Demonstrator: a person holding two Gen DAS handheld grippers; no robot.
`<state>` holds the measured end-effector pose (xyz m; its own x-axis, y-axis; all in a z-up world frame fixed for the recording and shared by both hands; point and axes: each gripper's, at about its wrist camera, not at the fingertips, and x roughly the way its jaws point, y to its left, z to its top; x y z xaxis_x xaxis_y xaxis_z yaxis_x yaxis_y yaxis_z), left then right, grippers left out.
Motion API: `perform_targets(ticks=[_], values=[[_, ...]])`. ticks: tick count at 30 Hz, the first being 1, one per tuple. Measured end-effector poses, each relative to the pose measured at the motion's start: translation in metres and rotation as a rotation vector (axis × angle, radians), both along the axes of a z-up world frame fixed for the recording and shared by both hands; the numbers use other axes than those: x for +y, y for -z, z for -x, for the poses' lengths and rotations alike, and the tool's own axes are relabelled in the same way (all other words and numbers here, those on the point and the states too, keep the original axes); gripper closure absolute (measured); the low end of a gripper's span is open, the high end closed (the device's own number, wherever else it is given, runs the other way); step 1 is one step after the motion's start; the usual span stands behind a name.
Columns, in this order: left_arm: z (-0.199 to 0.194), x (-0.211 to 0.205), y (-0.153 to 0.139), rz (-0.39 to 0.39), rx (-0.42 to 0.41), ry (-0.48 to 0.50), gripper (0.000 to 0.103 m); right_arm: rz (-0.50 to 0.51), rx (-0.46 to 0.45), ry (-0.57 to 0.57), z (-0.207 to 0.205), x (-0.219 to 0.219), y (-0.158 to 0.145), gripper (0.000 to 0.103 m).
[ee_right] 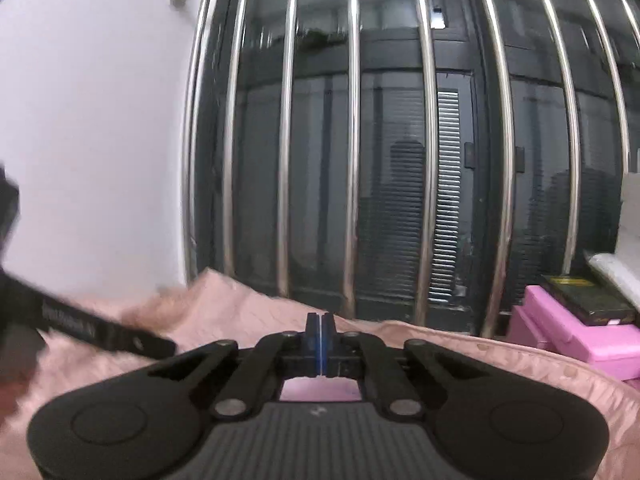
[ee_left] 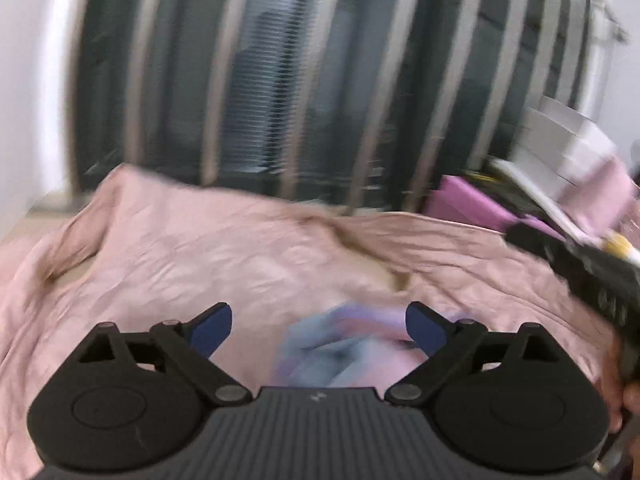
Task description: Fold clothes
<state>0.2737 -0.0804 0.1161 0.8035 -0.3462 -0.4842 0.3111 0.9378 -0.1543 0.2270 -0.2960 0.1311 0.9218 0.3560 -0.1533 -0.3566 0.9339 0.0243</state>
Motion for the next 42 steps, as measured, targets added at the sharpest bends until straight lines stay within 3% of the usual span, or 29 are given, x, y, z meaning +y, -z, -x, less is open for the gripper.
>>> perform_targets(ticks=[2,3,5,7,8,10,11,12,14,16,17,19,21,22,25,30,33,35,36,37,38,39,40,42], values=[[0.004,-0.022,0.008,-0.065,-0.042,0.075,0.0,-0.04,-0.048,-0.026,0.005,-0.001,-0.008,0.103],[0.003,-0.037,0.017,-0.142,-0.035,0.094,0.0,-0.04,-0.067,-0.033,0.007,0.0,-0.012,0.103],[-0.002,-0.062,0.041,-0.317,-0.006,0.094,0.0,0.03,-0.065,-0.015,0.001,0.01,-0.012,0.103],[-0.012,-0.072,0.062,-0.433,0.047,0.038,0.0,0.138,0.034,-0.021,-0.006,0.017,-0.004,0.095],[-0.018,-0.073,0.071,-0.467,0.081,0.011,0.0,0.193,0.091,-0.026,-0.009,0.02,0.001,0.088],[-0.027,-0.064,0.081,-0.434,0.155,-0.017,0.001,0.269,0.224,-0.033,-0.023,0.023,0.017,0.043],[-0.031,-0.058,0.084,-0.401,0.184,-0.028,0.001,0.28,0.28,-0.021,-0.03,0.023,0.025,0.039],[-0.033,-0.052,0.086,-0.349,0.214,-0.032,0.001,0.281,0.333,-0.005,-0.038,0.022,0.032,0.04],[-0.036,-0.041,0.086,-0.257,0.257,-0.016,0.015,0.221,0.417,0.05,-0.055,0.016,0.043,0.04],[-0.034,-0.036,0.083,-0.195,0.268,0.017,0.059,0.146,0.48,0.079,-0.068,0.008,0.054,0.043],[-0.032,-0.037,0.08,-0.175,0.261,0.038,0.065,0.115,0.516,0.086,-0.071,0.006,0.062,0.047],[-0.028,-0.039,0.075,-0.161,0.242,0.06,0.089,0.08,0.576,0.093,-0.078,0.005,0.077,0.08],[-0.026,-0.037,0.069,-0.127,0.227,0.062,0.094,0.035,0.614,0.103,-0.083,0.003,0.091,0.099],[-0.026,-0.035,0.066,-0.101,0.221,0.063,0.097,0.014,0.608,0.115,-0.084,0.004,0.093,0.101],[-0.019,-0.024,0.043,0.005,0.16,0.071,0.098,-0.092,0.528,0.137,-0.073,-0.002,0.07,0.102],[0.026,0.007,-0.017,0.225,-0.11,0.072,0.101,-0.218,0.235,0.029,-0.02,0.006,-0.009,0.102],[0.061,0.031,-0.049,0.372,-0.287,0.091,0.1,-0.257,0.056,-0.038,0.014,0.0,-0.04,0.102],[0.079,0.042,-0.063,0.412,-0.374,0.064,0.085,-0.265,-0.073,-0.125,0.038,-0.004,-0.054,0.103],[0.084,0.044,-0.067,0.406,-0.401,0.038,0.056,-0.253,-0.124,-0.174,0.05,-0.004,-0.061,0.102],[0.083,0.042,-0.067,0.373,-0.4,0.011,0.035,-0.22,-0.121,-0.209,0.057,-0.002,-0.067,0.097],[0.08,0.039,-0.067,0.34,-0.397,-0.013,0.032,-0.194,-0.102,-0.201,0.06,-0.001,-0.07,0.091],[0.073,0.038,-0.063,0.31,-0.376,-0.025,0.032,-0.175,-0.085,-0.178,0.061,-0.001,-0.072,0.072],[0.063,0.036,-0.059,0.288,-0.329,-0.041,0.032,-0.163,-0.073,-0.145,0.06,-0.002,-0.071,0.048],[0.04,0.032,-0.049,0.255,-0.215,-0.084,0.032,-0.101,0.005,-0.049,0.045,0.0,-0.062,0.036]])
